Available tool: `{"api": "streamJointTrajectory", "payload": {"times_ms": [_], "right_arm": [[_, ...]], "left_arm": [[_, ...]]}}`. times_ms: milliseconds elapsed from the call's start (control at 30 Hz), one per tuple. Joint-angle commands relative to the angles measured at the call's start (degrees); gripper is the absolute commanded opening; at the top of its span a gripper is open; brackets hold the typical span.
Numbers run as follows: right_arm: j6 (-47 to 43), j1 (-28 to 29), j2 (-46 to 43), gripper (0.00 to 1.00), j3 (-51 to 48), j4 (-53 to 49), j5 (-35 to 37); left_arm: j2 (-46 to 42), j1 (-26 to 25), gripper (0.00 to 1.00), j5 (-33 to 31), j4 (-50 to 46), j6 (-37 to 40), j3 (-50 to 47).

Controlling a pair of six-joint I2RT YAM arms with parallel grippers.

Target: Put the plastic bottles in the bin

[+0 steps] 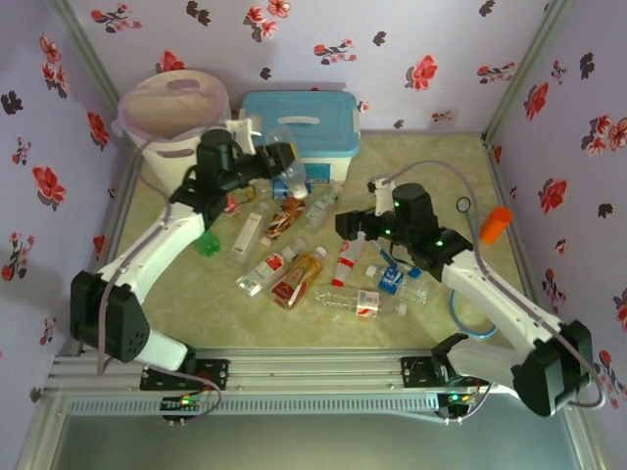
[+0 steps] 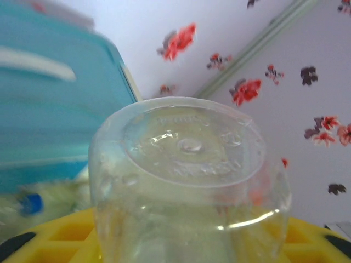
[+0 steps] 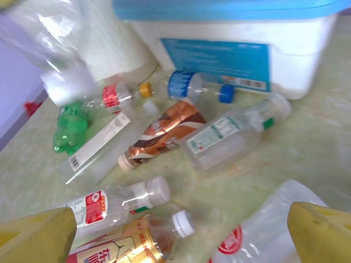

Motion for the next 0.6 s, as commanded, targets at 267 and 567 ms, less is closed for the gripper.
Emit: {"api": "streamJointTrajectory", "payload": {"times_ms": [267,567], "right_arm": [[10.7,-5.8,-4.4,0.98,2.4,-27.2,10.2],[12.1,-6.5,-8.7,0.98,2.9,-35.6,12.2]], "left_arm": [[2.2,21.5,0.17,-5.7,-20.3,13.1,26.0],[22.5,30.5,0.12,-10.0,-31.5,17.3,49.0]]}}
